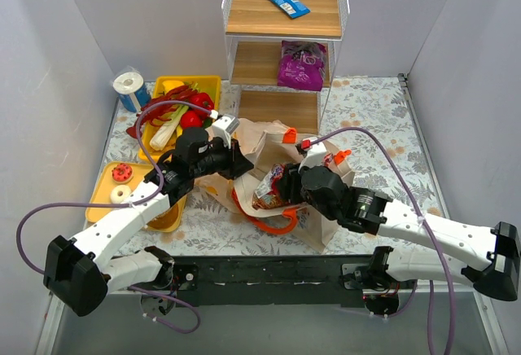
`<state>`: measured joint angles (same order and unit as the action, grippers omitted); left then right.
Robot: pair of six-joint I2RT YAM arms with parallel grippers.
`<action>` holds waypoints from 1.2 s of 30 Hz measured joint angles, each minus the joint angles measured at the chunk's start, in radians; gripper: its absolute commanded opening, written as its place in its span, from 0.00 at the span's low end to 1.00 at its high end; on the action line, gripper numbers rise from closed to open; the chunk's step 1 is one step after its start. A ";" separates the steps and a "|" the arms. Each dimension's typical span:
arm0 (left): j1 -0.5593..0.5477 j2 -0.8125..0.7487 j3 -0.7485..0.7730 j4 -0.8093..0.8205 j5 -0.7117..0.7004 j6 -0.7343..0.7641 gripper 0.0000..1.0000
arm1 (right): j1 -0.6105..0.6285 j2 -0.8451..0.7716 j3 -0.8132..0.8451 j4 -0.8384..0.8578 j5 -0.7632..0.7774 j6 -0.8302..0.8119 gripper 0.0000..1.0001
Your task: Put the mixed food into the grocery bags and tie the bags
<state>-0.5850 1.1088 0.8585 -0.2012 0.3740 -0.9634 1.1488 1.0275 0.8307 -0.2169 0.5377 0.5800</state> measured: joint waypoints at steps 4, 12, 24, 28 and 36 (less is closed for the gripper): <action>0.000 -0.006 0.000 0.006 -0.011 0.002 0.00 | 0.008 -0.047 0.048 -0.122 -0.036 -0.002 0.99; 0.000 -0.008 0.000 0.008 -0.019 0.002 0.00 | 0.007 -0.191 0.312 -0.426 -0.069 0.048 0.97; 0.000 -0.007 0.000 0.008 -0.019 0.000 0.00 | 0.007 -0.399 0.241 -0.731 0.087 0.283 0.97; 0.000 -0.007 0.000 0.008 -0.019 0.000 0.00 | 0.007 -0.377 0.177 -0.716 0.116 0.309 0.97; 0.000 -0.007 -0.001 0.007 -0.019 -0.001 0.00 | 0.010 -0.376 0.062 -0.527 0.134 0.335 0.01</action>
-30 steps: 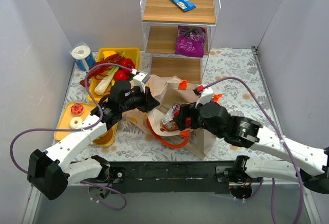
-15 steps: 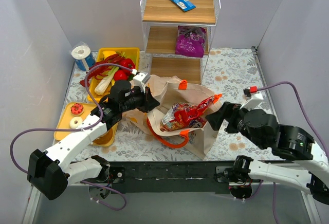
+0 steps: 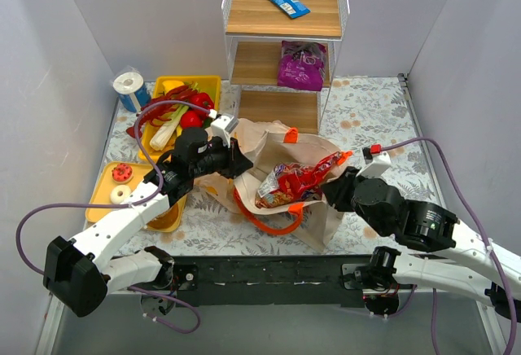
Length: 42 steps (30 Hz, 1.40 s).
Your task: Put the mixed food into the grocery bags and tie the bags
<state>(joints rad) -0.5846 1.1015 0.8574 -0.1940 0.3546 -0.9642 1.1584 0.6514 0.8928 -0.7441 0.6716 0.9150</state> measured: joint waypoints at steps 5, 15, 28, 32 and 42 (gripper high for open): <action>0.000 0.017 0.043 -0.022 -0.002 -0.021 0.00 | 0.000 0.028 0.056 0.005 0.022 -0.092 0.01; 0.001 -0.027 0.176 -0.018 0.007 -0.163 0.00 | 0.000 0.033 0.272 -0.025 0.195 -0.325 0.01; 0.000 -0.066 -0.097 0.074 -0.005 -0.303 0.00 | 0.002 0.041 0.186 -0.248 0.320 -0.212 0.01; -0.008 -0.100 -0.066 0.050 -0.041 -0.304 0.00 | 0.003 0.025 0.277 -0.261 0.334 -0.216 0.01; -0.012 -0.113 -0.058 -0.005 -0.044 -0.266 0.62 | 0.005 -0.034 0.261 -0.219 0.415 -0.259 0.85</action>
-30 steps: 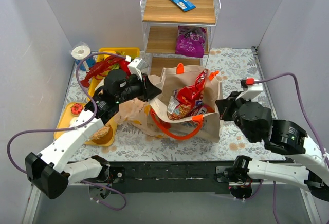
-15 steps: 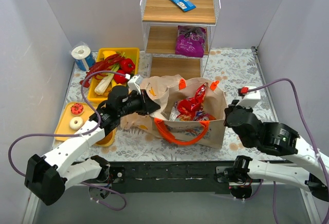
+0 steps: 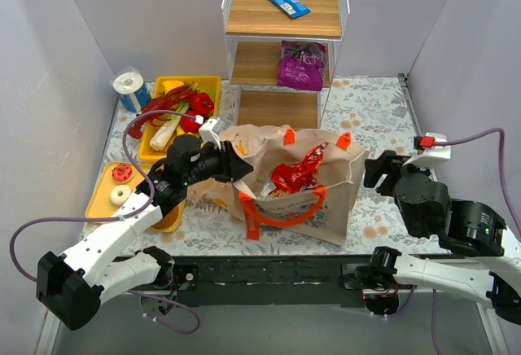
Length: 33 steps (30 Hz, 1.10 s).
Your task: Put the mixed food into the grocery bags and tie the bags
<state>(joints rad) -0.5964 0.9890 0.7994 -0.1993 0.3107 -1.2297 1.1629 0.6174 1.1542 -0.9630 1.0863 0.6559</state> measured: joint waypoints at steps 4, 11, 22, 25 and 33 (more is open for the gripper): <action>0.010 0.024 0.002 -0.020 0.008 0.042 0.89 | -0.004 0.013 0.039 0.035 0.011 -0.112 0.89; 0.011 0.042 0.131 -0.040 -0.005 0.135 0.90 | -0.005 0.101 0.162 0.222 -0.029 -0.355 0.98; 0.010 0.250 0.238 -0.043 0.024 0.257 0.74 | -0.260 0.657 0.415 0.439 -0.377 -0.586 0.98; 0.008 0.244 0.238 -0.034 0.034 0.270 0.56 | -0.348 0.780 0.435 0.469 -0.482 -0.605 0.97; 0.008 0.234 0.206 0.012 0.053 0.269 0.16 | -0.437 0.971 0.461 0.611 -0.595 -0.634 0.97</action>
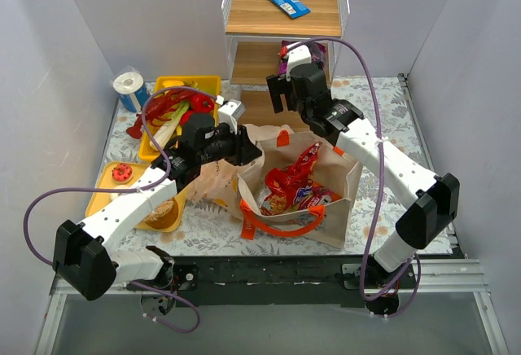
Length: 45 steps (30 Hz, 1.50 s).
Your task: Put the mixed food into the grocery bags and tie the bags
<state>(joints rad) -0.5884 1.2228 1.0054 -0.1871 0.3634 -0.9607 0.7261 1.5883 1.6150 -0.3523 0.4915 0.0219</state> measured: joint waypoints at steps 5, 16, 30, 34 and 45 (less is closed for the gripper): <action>0.000 -0.003 -0.018 0.003 0.001 -0.001 0.03 | -0.031 0.039 -0.002 0.120 0.045 -0.050 0.96; 0.000 -0.018 -0.032 0.013 -0.002 0.001 0.00 | -0.062 0.153 -0.002 0.291 0.056 -0.179 0.77; 0.000 -0.056 -0.064 0.027 -0.023 0.008 0.00 | -0.081 0.098 -0.081 0.382 0.056 -0.267 0.01; 0.000 -0.060 -0.068 0.031 -0.024 0.011 0.00 | -0.045 -0.065 -0.186 0.299 -0.023 -0.277 0.01; -0.003 -0.107 -0.100 0.038 -0.069 0.011 0.00 | 0.206 -0.484 -0.240 -0.070 -0.294 -0.094 0.01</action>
<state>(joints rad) -0.5911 1.1156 0.9058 -0.1493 0.2943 -0.9493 0.9325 1.1046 1.3754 -0.4225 0.1974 -0.0723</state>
